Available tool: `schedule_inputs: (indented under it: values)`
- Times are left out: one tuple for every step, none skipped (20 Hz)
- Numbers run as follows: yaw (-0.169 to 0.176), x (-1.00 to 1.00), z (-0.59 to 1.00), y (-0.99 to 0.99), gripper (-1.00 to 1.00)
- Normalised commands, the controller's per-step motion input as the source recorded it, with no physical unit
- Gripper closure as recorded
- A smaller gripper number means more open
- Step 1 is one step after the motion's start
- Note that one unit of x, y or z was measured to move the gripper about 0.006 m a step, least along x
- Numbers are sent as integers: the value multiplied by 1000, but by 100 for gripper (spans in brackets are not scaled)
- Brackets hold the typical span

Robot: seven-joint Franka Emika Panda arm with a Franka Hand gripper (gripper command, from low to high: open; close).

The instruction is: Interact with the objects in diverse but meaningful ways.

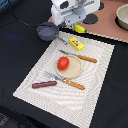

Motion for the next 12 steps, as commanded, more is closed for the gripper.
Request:
schedule_inputs:
  values:
    - [-109,731,160,214,100]
    - [-107,711,149,211,100]
    - [-97,697,134,243,100]
    - [-87,649,114,257,100]
    - [-75,586,100,251,100]
    - [-68,466,34,194,100]
    - [-59,366,0,171,100]
    - [-59,406,49,183,100]
    - [-61,411,46,163,100]
    - [-61,454,46,180,100]
    - [-61,394,0,120,100]
    - [-49,326,0,71,100]
